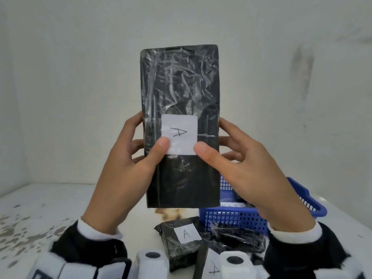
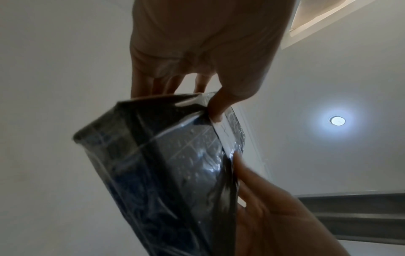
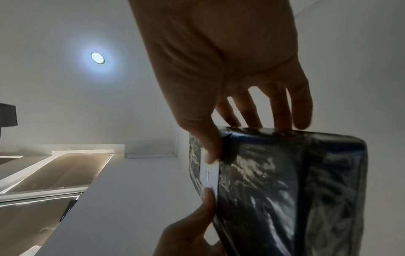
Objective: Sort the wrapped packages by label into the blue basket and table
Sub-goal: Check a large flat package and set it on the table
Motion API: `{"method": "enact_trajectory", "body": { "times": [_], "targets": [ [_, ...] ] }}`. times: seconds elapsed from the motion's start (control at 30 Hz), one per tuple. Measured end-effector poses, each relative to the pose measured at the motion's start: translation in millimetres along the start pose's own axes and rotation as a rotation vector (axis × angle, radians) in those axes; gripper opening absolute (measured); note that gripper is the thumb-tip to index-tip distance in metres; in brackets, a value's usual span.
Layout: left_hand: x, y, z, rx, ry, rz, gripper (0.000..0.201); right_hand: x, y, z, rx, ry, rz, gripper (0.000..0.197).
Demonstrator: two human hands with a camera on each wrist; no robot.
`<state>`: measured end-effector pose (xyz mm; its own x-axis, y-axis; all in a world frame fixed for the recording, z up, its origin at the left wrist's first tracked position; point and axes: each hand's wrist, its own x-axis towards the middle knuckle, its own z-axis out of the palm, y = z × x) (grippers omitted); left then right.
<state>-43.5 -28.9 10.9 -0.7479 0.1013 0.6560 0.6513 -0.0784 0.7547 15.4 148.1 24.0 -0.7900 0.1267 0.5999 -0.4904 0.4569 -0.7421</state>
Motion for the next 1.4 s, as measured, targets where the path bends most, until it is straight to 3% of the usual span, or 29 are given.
{"method": "enact_trajectory", "body": {
  "times": [0.27,0.63,0.77,1.0,1.4],
  "targets": [
    [-3,3,-1,-0.021,-0.010,0.010,0.040,0,3,5,-0.010,0.083,0.006,0.054],
    [0,-1,-3,0.041,0.074,0.051,0.038,1,3,12,-0.043,0.120,-0.031,0.062],
    [0,0,-2,0.058,0.082,0.060,0.052,1,4,16,-0.054,0.124,-0.039,0.060],
    [-1,0,0,0.052,0.067,0.067,0.054,2,6,13,-0.064,0.127,-0.028,0.051],
    [-1,-1,1,0.092,0.101,0.079,0.031,-1,2,15,-0.055,0.109,-0.026,0.048]
  ]
}}
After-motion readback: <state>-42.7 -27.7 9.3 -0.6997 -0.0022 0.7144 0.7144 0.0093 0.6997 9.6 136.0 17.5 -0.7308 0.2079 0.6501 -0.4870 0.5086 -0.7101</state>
